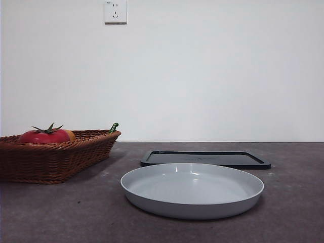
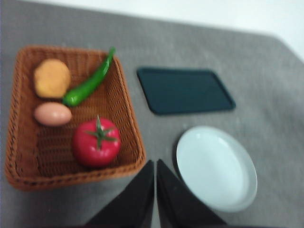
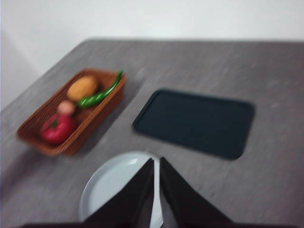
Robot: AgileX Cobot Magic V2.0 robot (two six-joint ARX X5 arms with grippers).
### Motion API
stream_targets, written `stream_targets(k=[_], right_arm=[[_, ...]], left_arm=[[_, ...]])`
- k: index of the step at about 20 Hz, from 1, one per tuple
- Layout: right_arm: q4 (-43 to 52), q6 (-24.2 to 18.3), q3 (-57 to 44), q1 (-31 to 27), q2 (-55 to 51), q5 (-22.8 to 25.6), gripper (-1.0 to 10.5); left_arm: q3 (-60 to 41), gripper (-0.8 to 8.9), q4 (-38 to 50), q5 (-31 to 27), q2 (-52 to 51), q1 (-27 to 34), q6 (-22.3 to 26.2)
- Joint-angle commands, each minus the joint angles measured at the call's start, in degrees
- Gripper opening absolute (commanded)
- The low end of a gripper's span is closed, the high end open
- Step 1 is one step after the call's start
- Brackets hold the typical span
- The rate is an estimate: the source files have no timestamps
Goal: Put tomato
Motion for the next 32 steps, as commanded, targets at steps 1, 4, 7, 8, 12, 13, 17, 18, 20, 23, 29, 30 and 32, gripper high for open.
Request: stream_targets(k=[1,4,7,8,12,13,17,18,20,23,29,30,32], right_arm=[[-3.58,-3.58,2.40,1.01,1.57,-1.33,0.1],[-7.37,-5.18,3.02,2.56,2.62,-1.64,0.1],[-10.88,-7.02,3.02,4.94,2.99,-1.55,0.1],[-11.04,-7.10,3.02,5.66,3.04,-1.53,0.1],[-10.95,-7.04,3.02,6.38,3.02,-1.53,0.1],[-10.95,-7.04,3.02,6.38,3.02,-1.55,0.5],[-10.88,-6.82,3.02,6.38,3.02,-1.53,3.9],[-10.88,-6.82,3.02,6.38,3.04,-1.53,4.0],[-10.75,-6.82,3.02,6.38,3.19,-1.53,4.0],[-10.34,-6.80,3.02,6.38,3.32,-1.55,4.0],[-9.97,-6.80,3.02,6.38,3.37,-1.55,4.0],[-9.88,-6.80,3.02,6.38,3.34,-1.55,4.0],[-9.55,-6.78,3.02,6.38,3.37,-1.55,4.0]], left_arm=[[2.86,0.09,-2.56,1.38,1.51,-0.94,4.68],[4.02,0.09,-4.94,2.14,2.34,-1.92,5.68],[4.17,0.09,-6.58,2.12,2.40,-2.34,5.90],[4.17,0.09,-6.69,2.10,2.40,-2.36,5.92],[4.17,1.02,-6.67,2.10,2.40,-2.36,5.81],[4.17,1.87,-6.67,2.10,2.40,-2.36,5.81],[4.17,3.77,-6.58,2.05,2.69,-2.36,5.79],[4.17,3.85,-6.56,2.03,2.89,-2.36,5.77],[4.17,3.85,-5.57,1.40,4.13,-2.36,5.66],[4.17,3.85,-2.29,-2.43,7.32,-2.36,5.66],[4.17,3.85,8.96,-3.37,19.80,-2.99,5.62],[4.17,3.85,10.73,-4.76,22.18,-3.41,5.75],[4.17,3.85,14.12,-7.04,26.99,-4.57,6.19]])
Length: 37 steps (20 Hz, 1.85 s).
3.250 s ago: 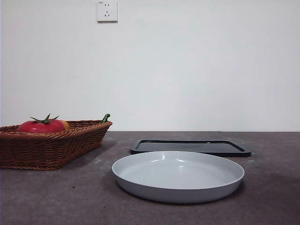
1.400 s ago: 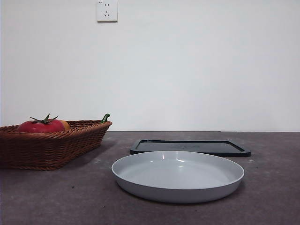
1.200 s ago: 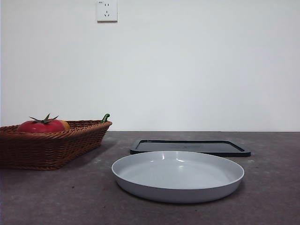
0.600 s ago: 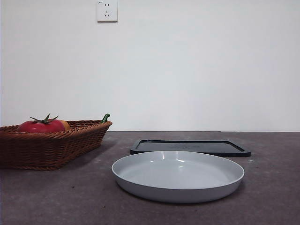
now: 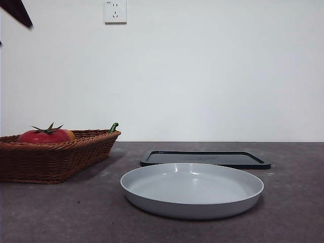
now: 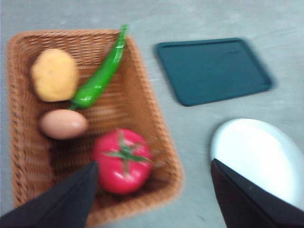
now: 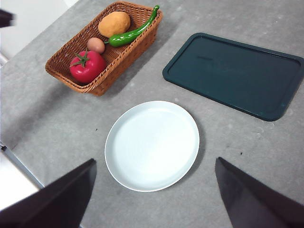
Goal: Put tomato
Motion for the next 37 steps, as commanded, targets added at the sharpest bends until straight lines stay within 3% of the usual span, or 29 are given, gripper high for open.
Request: stream_targets(k=[1,10,23,26,29,34,37], right_arm=[[0.83,-0.24,1.07,0.20,0.39,-0.24,4.0],[0.83,-0.24,1.07,0.20,0.37,-0.24,4.0],[0.83,-0.24,1.07,0.20,0.37,-0.26,4.0],[0.85,-0.24,1.07,0.20,0.37,-0.26,4.0],[0.85,-0.24,1.07,0.20,0.37,-0.26,4.0],[0.87,-0.24,1.07,0.20,0.31,-0.24,4.0],[0.87,-0.24,1.07,0.20,0.31,-0.22,4.0]], left_arm=[[1.22,3.85,3.39,-1.40,5.20,-1.36,1.64],[1.22,4.13,12.61,-9.99,20.37,-7.28,5.14],[1.22,4.16,13.42,-10.10,32.13,-7.87,6.47],[1.22,3.87,13.35,-10.10,32.35,-7.91,6.47],[1.22,2.39,12.50,-10.10,32.30,-7.91,6.45],[2.25,2.38,11.93,-10.03,28.09,-7.91,6.16],[7.41,2.39,9.40,-8.07,21.44,-9.27,2.95]])
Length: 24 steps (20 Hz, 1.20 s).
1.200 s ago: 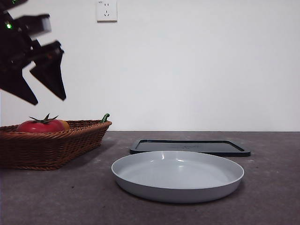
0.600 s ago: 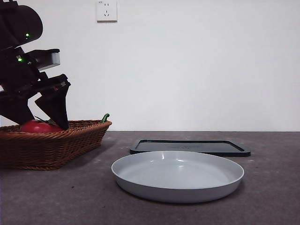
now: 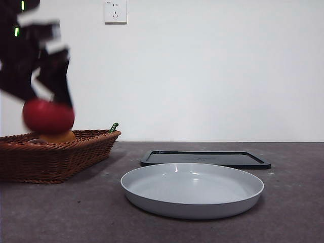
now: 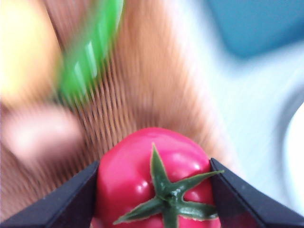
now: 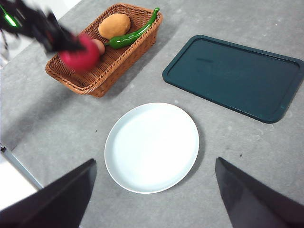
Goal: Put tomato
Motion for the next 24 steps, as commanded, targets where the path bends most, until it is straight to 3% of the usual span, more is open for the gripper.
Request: stream_targets(k=[1,6,10,18,24], right_arm=[[0.55,-0.24,1.07,0.20,0.33,-0.22,4.0],[0.52,-0.22,1.07,0.20,0.33,-0.17,4.0],[0.52,-0.22,1.07,0.20,0.33,-0.02,4.0],[0.50,-0.22,1.07,0.20,0.33,-0.02,4.0],[0.46,-0.17,1.07,0.20,0.33,-0.02,4.0]], left_arm=[[4.24,2.39,-0.70,3.63,-3.21,-2.34,-1.97],[5.20,2.39,0.35,6.16,-3.80,-16.63,-2.08],[5.20,2.39,3.48,6.14,-0.09,-23.26,-2.05],[5.20,2.39,9.27,6.05,12.59,-30.47,-2.05],[5.20,2.39,11.61,5.68,19.32,-32.68,-1.81]])
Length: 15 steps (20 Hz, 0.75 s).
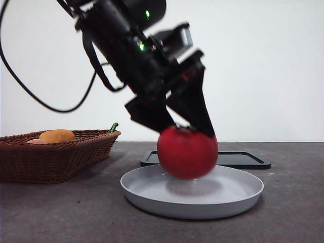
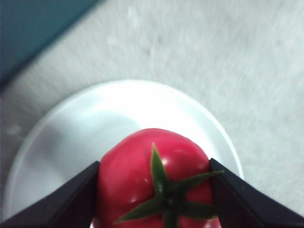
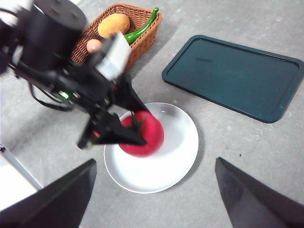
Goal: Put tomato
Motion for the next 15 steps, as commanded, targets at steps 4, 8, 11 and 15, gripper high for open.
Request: stream_targets(k=[4,8,11,15], right_arm=[[0.44,-0.04,1.09,0.20,0.33,-0.13,4.0],[0.42,0.00,1.09,0.20,0.33,-0.13,4.0],[0.42,0.00,1.09,0.20,0.33,-0.13,4.0],[0.42,0.04,1.09,0.20,0.33,-0.13,4.0]], left_arm=[[0.66,2.41,0.96,-0.09,3.61,-1.11,0.11],[0.66,4.01,0.92,-0.09,3.69,-1.11,0.04],[0.66,4.70,0.57,-0.09,3.69,-1.11,-0.55],[0.79,4.69,0.37,-0.07,3.43,-0.83,-2.62]])
